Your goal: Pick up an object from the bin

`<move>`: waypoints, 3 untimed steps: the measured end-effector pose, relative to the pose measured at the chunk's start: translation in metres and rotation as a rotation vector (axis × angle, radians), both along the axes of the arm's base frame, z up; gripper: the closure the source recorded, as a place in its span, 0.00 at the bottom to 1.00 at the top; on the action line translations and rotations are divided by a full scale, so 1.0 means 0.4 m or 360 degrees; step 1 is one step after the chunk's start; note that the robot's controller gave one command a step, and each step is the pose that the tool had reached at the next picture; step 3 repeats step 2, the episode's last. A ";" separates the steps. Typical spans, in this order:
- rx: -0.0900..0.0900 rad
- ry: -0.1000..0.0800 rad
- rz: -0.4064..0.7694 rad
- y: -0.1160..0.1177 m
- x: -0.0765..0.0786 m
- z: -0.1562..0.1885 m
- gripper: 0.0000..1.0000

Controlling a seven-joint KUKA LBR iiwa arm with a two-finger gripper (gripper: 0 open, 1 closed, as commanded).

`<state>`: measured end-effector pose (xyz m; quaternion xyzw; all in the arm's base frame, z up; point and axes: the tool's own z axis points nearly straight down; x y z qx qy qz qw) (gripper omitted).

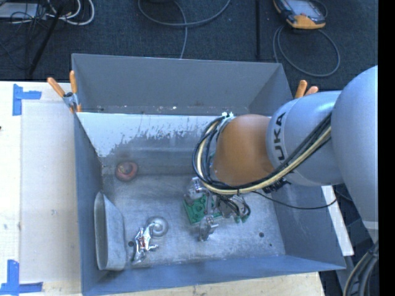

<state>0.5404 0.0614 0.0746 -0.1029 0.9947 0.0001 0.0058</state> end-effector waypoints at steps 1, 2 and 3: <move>0.0000 0.0015 -0.0004 -0.002 -0.003 0.008 1.00; -0.0005 0.0005 0.0400 -0.073 0.085 0.398 1.00; -0.0005 0.0005 0.0400 -0.073 0.085 0.398 1.00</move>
Offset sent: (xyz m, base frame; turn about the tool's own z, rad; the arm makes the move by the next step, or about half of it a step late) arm 0.0000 0.0000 0.0000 0.0000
